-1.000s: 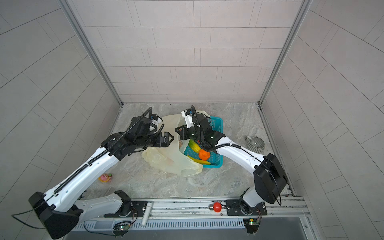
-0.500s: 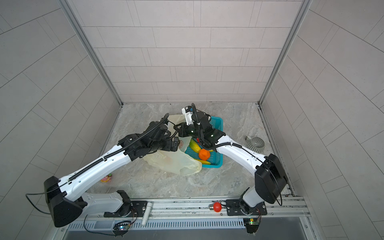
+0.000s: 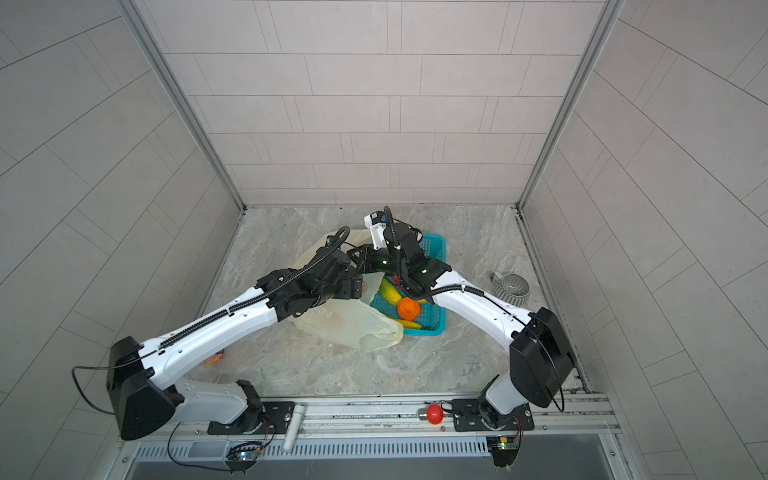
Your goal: Place the fruits into the plastic bag
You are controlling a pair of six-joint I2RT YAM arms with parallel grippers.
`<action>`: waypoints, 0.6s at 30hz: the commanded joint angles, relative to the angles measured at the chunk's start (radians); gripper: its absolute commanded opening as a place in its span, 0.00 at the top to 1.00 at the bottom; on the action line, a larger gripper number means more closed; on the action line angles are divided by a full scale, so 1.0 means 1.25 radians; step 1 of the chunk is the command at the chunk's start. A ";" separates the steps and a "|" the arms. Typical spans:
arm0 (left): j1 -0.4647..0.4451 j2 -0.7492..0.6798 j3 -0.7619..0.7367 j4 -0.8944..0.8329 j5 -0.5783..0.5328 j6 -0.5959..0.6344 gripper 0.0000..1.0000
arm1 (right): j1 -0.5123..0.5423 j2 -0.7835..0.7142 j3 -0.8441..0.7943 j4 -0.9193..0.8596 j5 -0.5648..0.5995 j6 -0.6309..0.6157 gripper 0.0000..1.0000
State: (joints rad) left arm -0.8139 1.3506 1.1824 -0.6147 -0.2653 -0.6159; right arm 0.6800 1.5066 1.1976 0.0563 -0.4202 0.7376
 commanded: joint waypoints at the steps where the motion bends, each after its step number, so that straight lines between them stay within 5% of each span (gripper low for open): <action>1: 0.002 0.005 -0.014 0.014 -0.055 -0.027 0.28 | 0.006 -0.007 0.001 0.008 -0.015 0.008 1.00; 11: 0.016 -0.025 -0.040 0.036 -0.041 -0.023 0.97 | -0.011 -0.008 -0.008 -0.004 -0.032 0.008 1.00; 14: 0.041 -0.064 -0.038 0.038 0.006 -0.010 1.00 | -0.022 -0.005 -0.006 -0.024 -0.043 0.002 1.00; 18: 0.135 -0.113 -0.040 0.050 0.204 -0.044 1.00 | -0.045 -0.003 0.002 -0.063 -0.049 -0.014 1.00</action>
State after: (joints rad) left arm -0.7101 1.2636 1.1431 -0.5705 -0.1715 -0.6479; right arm 0.6407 1.5066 1.1965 0.0223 -0.4683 0.7330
